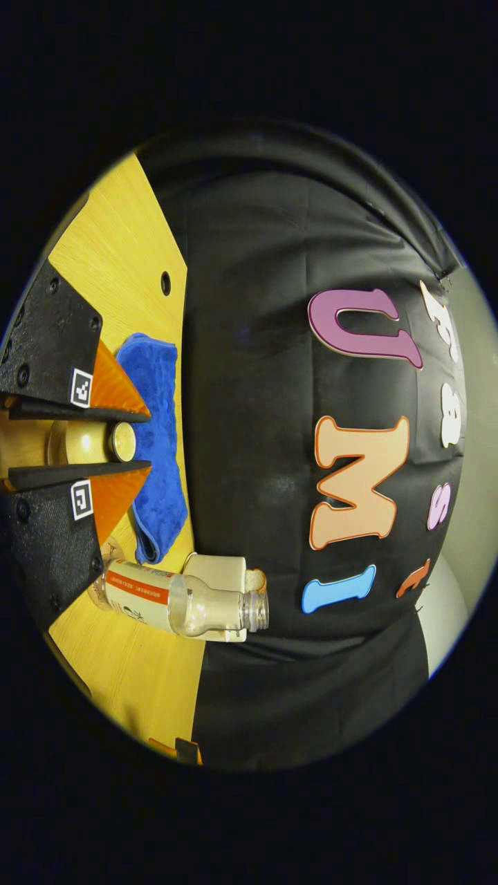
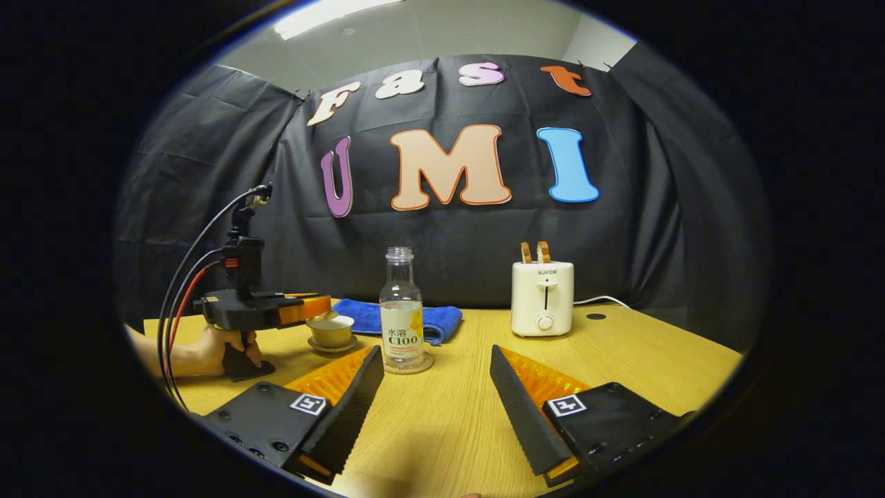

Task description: Open the teacup lid with one hand, grasp the water bottle and pour water into the teacup with the other hand; after pouring, place the water bottle on the coaster and then close the teacup lid.

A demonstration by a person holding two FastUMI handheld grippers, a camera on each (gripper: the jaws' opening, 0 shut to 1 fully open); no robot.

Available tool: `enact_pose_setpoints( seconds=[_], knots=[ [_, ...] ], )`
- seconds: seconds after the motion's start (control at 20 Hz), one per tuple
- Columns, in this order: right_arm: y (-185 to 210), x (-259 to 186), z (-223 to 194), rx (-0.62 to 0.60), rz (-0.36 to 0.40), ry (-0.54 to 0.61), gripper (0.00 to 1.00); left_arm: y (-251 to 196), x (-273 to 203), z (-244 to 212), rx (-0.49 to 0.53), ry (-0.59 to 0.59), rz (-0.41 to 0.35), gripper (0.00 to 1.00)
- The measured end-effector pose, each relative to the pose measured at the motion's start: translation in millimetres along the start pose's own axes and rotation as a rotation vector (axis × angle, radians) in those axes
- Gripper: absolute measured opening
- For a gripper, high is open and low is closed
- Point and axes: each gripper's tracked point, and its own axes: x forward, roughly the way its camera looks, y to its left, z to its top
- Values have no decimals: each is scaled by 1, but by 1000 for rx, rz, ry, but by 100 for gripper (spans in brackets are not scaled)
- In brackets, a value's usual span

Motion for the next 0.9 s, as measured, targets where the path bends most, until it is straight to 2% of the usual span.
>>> enact_pose_setpoints(
  seconds=[0.35, 0.45, 0.5, 0.55, 0.6, 0.75, 0.8, 0.85, 0.9],
  knots=[
    [-2, -4, 1, 1, 7, 0, 94, -10, 11, -26, 148, 171, 16, 23],
    [-4, -6, 2, 2, 5, 0, 94, -9, 11, -23, 158, 163, 19, 24],
    [-3, -7, 1, 1, 5, 0, 100, -9, 12, -23, 156, 161, 19, 24],
    [-2, -7, 2, 2, 5, 1, 94, -10, 12, -24, 157, 162, 21, 24],
    [-2, -8, 2, 2, 5, 0, 99, -9, 12, -25, 160, 167, 24, 24],
    [-1, -7, 2, 2, 4, 1, 99, -10, 13, -25, 175, 176, 30, 26],
    [-2, -8, 1, 2, 4, 1, 99, -13, 13, -27, 182, 183, 15, 30],
    [-3, -8, 1, 2, 4, 1, 94, -14, 13, -27, 187, 189, 16, 37],
    [-2, -7, 1, 2, 4, 1, 99, -10, 13, -28, 190, 185, 31, 55]
  ],
)
